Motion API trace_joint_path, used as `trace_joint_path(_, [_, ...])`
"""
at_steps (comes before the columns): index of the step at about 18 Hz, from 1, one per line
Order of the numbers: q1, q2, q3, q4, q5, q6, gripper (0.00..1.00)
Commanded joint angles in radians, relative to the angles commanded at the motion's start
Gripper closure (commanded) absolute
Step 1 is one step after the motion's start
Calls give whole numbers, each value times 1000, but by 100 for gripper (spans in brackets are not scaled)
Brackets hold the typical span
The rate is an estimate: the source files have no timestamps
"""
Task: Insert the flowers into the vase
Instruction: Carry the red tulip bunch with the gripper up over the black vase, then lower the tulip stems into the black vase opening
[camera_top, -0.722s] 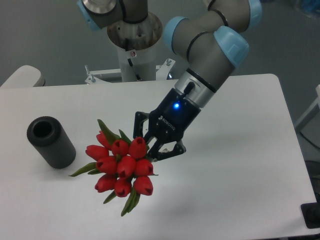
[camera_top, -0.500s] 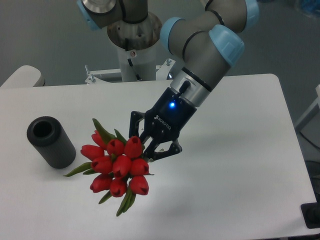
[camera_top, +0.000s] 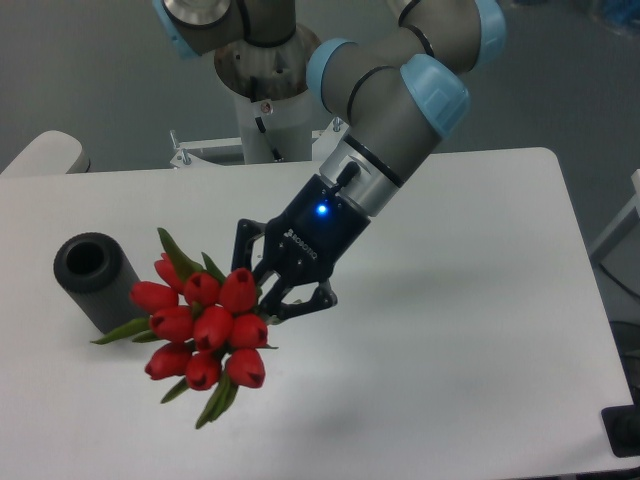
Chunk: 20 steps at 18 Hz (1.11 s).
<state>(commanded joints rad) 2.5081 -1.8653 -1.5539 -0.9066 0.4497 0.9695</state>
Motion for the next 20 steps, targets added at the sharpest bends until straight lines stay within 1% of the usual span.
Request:
trace_joint_path(2, [0, 6, -23, 2, -75, -25, 82])
trace_joint_path(4, [0, 6, -41, 5, -164, -20, 82])
trace_joint_path(7, [-11, 14, -86, 50, -299, -23, 83])
trace_joint_path(8, [-21, 20, -103, 54, -339, -22, 84])
trace_joint_path(9, [-25, 41, -116, 55, -365, -22, 84])
trace_joint_path(10, [-26, 58, -130, 55, -374, -18, 84])
trace_joint_path(13, [-52, 81, -158, 61, -376, -15, 84])
trace_joint_path(16, [-71, 127, -210, 70, -378, 21, 84])
trace_joint_path(20, [-121, 130, -244, 101, -381, 79, 84])
